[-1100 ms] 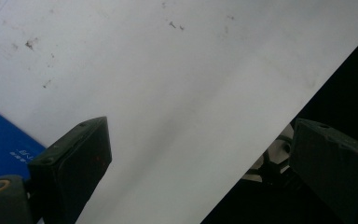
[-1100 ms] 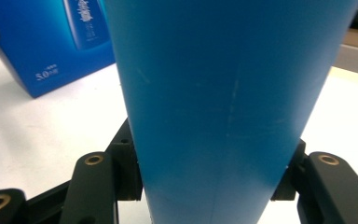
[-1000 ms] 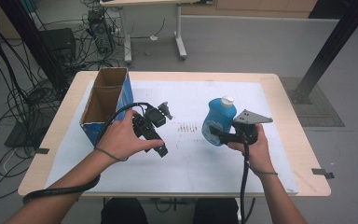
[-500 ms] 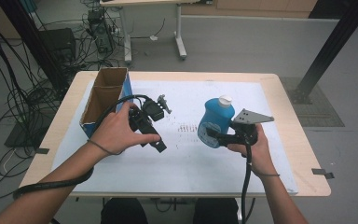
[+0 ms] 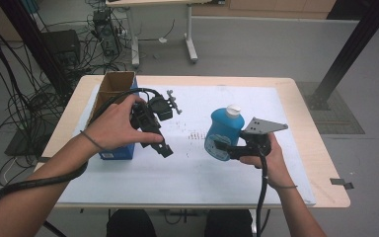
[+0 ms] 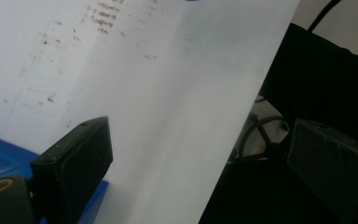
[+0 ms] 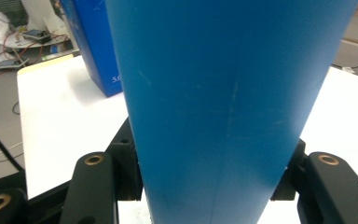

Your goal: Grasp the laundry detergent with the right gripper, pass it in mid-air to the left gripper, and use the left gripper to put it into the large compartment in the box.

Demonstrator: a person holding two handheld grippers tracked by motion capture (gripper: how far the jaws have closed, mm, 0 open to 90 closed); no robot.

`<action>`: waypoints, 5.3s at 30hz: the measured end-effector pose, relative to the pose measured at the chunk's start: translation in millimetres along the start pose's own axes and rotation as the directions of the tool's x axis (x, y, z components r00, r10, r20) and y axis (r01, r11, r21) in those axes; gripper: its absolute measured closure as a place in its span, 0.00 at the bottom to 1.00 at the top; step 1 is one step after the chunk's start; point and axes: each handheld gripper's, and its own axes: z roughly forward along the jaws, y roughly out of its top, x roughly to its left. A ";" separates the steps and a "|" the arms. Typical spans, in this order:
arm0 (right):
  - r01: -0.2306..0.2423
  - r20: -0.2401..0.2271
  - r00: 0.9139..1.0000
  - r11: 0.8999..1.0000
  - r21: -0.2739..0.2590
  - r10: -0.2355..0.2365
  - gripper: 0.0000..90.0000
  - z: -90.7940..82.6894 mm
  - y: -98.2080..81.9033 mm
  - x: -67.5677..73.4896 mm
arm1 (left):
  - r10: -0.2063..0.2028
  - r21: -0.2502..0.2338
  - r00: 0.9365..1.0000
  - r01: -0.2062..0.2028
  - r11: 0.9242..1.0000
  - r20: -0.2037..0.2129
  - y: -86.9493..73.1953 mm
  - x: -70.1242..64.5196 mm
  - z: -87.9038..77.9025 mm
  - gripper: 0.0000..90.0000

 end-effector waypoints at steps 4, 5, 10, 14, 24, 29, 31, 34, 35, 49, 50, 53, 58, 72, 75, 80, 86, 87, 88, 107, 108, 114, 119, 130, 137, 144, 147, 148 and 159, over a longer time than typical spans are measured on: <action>0.009 -0.030 1.000 1.000 0.008 -0.009 0.48 1.3 0.9 -1.6 | 0.047 -0.003 0.999 -0.047 0.999 0.001 3.2 -0.6 -10.2 0.07; 0.011 -0.036 0.999 1.000 0.007 -0.011 0.48 2.0 0.4 -2.1 | 0.051 -0.005 0.999 -0.051 0.999 0.003 3.5 -0.8 -11.9 0.08; 0.027 -0.066 0.997 1.000 0.012 -0.026 0.48 4.7 -0.5 -3.1 | 0.099 0.007 0.995 -0.099 0.995 -0.007 11.7 -5.5 -20.9 0.08; 0.037 -0.095 0.995 0.999 0.018 -0.036 0.48 6.8 -1.6 -5.0 | 0.135 0.008 0.991 -0.135 0.991 -0.011 17.1 -8.7 -29.4 0.08; 0.066 -0.170 0.984 0.997 0.041 -0.058 0.48 18.4 -3.2 -7.9 | 0.195 0.023 0.981 -0.194 0.981 -0.016 31.7 -16.1 -41.0 0.07; 0.086 -0.202 0.977 0.995 0.054 -0.073 0.48 25.1 -0.6 -7.8 | 0.214 0.043 0.977 -0.214 0.976 -0.006 40.4 -19.7 -43.0 0.07; 0.094 -0.214 0.974 0.994 0.055 -0.080 0.48 27.7 0.4 -7.8 | 0.229 0.050 0.973 -0.228 0.972 -0.011 43.5 -23.4 -43.7 0.07; 0.107 -0.231 0.969 0.993 0.053 -0.092 0.48 31.1 1.7 -8.3 | 0.248 0.060 0.969 -0.248 0.967 -0.004 48.8 -26.4 -44.0 0.07; 0.111 -0.239 0.966 0.993 0.052 -0.095 0.48 32.5 2.1 -8.7 | 0.247 0.060 0.969 -0.246 0.967 -0.001 50.0 -27.3 -43.8 0.07; 0.172 -0.318 0.937 0.983 0.058 -0.145 0.48 47.2 15.0 -11.0 | 0.319 0.109 0.947 -0.319 0.941 0.021 78.6 -40.3 -38.4 0.06; 0.174 -0.322 0.936 0.983 0.061 -0.146 0.48 48.1 15.6 -10.7 | 0.319 0.111 0.948 -0.319 0.941 0.023 79.7 -41.0 -38.0 0.06; 0.184 -0.333 0.930 0.981 0.061 -0.153 0.48 51.0 17.0 -10.4 | 0.329 0.112 0.944 -0.330 0.937 0.027 82.9 -42.6 -35.9 0.07; 0.201 -0.349 0.922 0.978 0.061 -0.168 0.48 54.8 19.2 -10.5 | 0.349 0.135 0.937 -0.348 0.928 0.019 91.1 -47.7 -33.0 0.06; 0.251 -0.384 0.900 0.966 0.067 -0.208 0.48 62.3 27.9 -5.1 | 0.379 0.204 0.925 -0.378 0.903 0.034 114.5 -56.8 -18.1 0.07; 0.252 -0.388 0.898 0.965 0.069 -0.207 0.48 63.2 27.7 -4.8 | 0.383 0.212 0.923 -0.382 0.900 0.037 117.1 -58.6 -15.8 0.07; 0.245 -0.386 0.900 0.967 0.069 -0.201 0.48 63.3 26.5 -4.5 | 0.389 0.219 0.920 -0.388 0.895 0.038 119.6 -60.2 -13.6 0.07; 0.247 -0.387 0.900 0.967 0.068 -0.203 0.48 63.5 26.2 -4.5 | 0.390 0.215 0.920 -0.388 0.896 0.037 119.6 -61.0 -13.9 0.07; 0.246 -0.386 0.900 0.967 0.067 -0.202 0.48 63.4 26.0 -4.6 | 0.392 0.215 0.919 -0.390 0.895 0.035 119.5 -61.0 -14.1 0.07; 0.243 -0.385 0.901 0.968 0.066 -0.200 0.48 63.3 25.6 -4.7 | 0.391 0.212 0.920 -0.389 0.897 0.033 119.0 -60.7 -14.6 0.07; 0.244 -0.380 0.903 0.967 0.067 -0.201 0.48 63.7 26.1 -3.5 | 0.388 0.199 0.921 -0.384 0.902 0.021 114.8 -60.0 -17.9 0.06; 0.243 -0.381 0.903 0.968 0.068 -0.200 0.48 63.6 26.6 -3.6 | 0.390 0.199 0.921 -0.386 0.901 0.022 114.5 -60.2 -17.9 0.06; 0.243 -0.377 0.904 0.968 0.066 -0.202 0.48 63.2 26.2 -3.4 | 0.390 0.195 0.921 -0.386 0.902 0.018 113.5 -60.7 -17.6 0.06; 0.241 -0.378 0.904 0.968 0.065 -0.199 0.48 63.0 25.7 -3.4 | 0.389 0.192 0.921 -0.385 0.903 0.017 113.7 -60.3 -16.9 0.06; 0.235 -0.379 0.905 0.970 0.065 -0.194 0.48 63.3 25.0 -4.1 | 0.386 0.187 0.923 -0.381 0.905 0.012 112.1 -59.2 -14.7 0.06; 0.234 -0.382 0.904 0.970 0.066 -0.192 0.48 64.2 25.3 -4.4 | 0.387 0.186 0.922 -0.382 0.905 0.011 111.5 -59.2 -14.9 0.07; 0.232 -0.378 0.905 0.971 0.060 -0.193 0.48 63.0 24.9 -4.5 | 0.388 0.183 0.922 -0.382 0.906 0.006 110.8 -60.0 -16.5 0.07; 0.232 -0.379 0.905 0.971 0.059 -0.193 0.48 62.6 24.9 -4.2 | 0.385 0.181 0.923 -0.380 0.907 0.007 110.3 -59.9 -16.7 0.07; 0.230 -0.380 0.905 0.971 0.060 -0.191 0.48 62.5 25.1 -4.2 | 0.385 0.181 0.923 -0.380 0.907 0.007 110.3 -59.9 -16.9 0.07; 0.228 -0.376 0.907 0.972 0.057 -0.191 0.48 61.8 25.5 -3.3 | 0.384 0.174 0.923 -0.378 0.909 0.001 108.1 -60.3 -19.4 0.07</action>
